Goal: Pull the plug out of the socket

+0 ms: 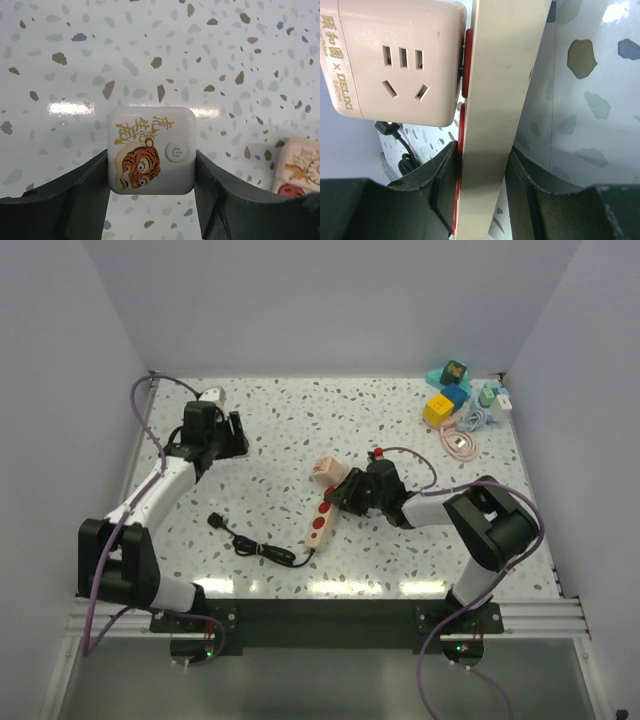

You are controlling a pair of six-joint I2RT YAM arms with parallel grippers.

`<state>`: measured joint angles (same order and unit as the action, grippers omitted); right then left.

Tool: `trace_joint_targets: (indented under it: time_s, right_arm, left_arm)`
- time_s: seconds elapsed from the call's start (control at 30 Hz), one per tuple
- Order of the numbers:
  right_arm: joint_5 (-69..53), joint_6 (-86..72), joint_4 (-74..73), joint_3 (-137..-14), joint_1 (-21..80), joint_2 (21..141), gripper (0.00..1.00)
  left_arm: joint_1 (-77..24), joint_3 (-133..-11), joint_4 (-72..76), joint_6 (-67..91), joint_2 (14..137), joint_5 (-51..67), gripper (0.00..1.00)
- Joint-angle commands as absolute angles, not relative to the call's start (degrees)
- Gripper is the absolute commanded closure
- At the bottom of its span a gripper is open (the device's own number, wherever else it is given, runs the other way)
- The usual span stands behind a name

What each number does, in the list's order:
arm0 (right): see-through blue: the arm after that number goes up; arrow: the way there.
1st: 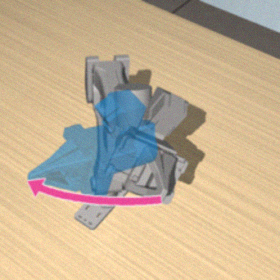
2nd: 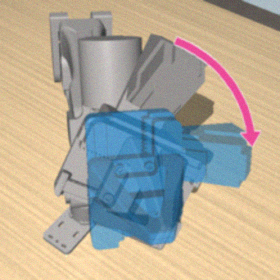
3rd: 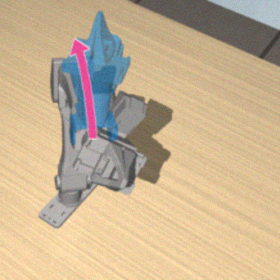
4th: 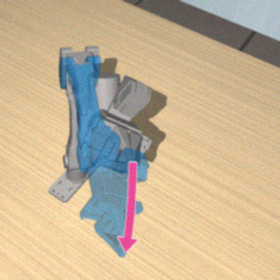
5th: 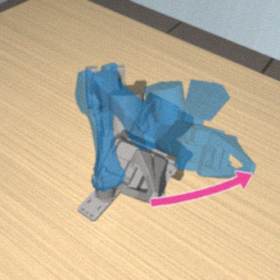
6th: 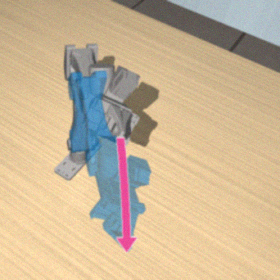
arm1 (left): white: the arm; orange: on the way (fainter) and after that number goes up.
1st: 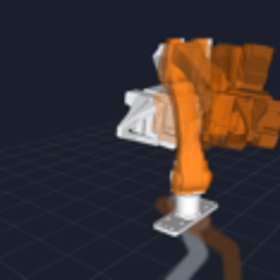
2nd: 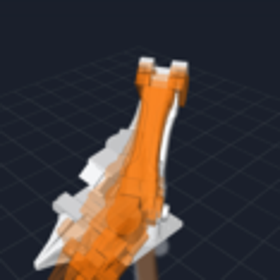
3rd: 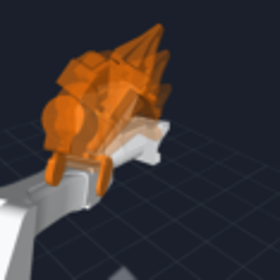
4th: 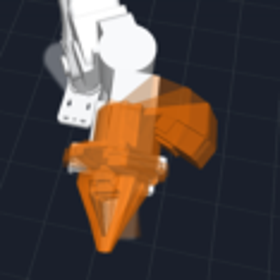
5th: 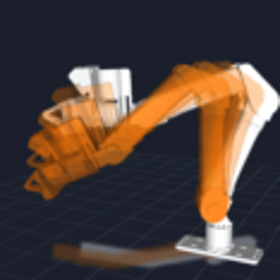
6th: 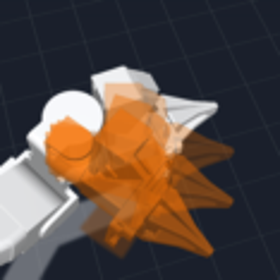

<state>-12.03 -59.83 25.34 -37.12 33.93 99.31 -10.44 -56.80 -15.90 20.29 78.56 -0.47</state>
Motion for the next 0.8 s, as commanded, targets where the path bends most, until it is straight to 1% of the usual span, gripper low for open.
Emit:
trace_joint_targets:
  time_s: [0.0,0.13,0.2,0.23,0.33,0.5,0.63,0.77]
  right_arm:
    - [-10.71,-49.84,6.94,-35.06,33.66,103.89,1.0]
    - [-15.02,-49.48,6.33,-37.79,33.66,104.5,1.0]
    - [-16.08,-48.78,5.98,-38.58,33.66,104.5,1.0]
    - [-16.52,-48.52,5.54,-39.37,33.66,104.5,1.0]
    - [-18.28,-47.46,4.57,-40.25,33.58,103.8,1.0]
    - [-21.35,-46.32,4.04,-41.48,33.66,103.45,1.0]
    - [-22.94,-46.49,5.36,-41.75,33.66,104.32,1.0]
    - [-24.43,-45.62,4.66,-43.59,33.66,106.08,1.0]
  left_arm:
    - [-7.56,-62.57,-6.08,18.37,83.13,2.71,1.0]
    - [-5.37,-72.3,-2.82,20.21,94.71,8.16,1.0]
    - [-4.57,-76.79,-2.46,22.67,98.59,11.76,1.0]
    - [-3.79,-77.6,-1.76,23.72,101.66,12.56,1.0]
    - [-0.72,-78.22,6.47,29.08,106.5,16.77,1.0]
    - [5.7,-81.2,10.64,37.6,113.8,19.95,1.0]
    - [9.65,-82.18,13.52,37.88,115.31,18.2,1.0]
    - [12.39,-83.84,17.14,42.44,118.73,21.53,1.0]
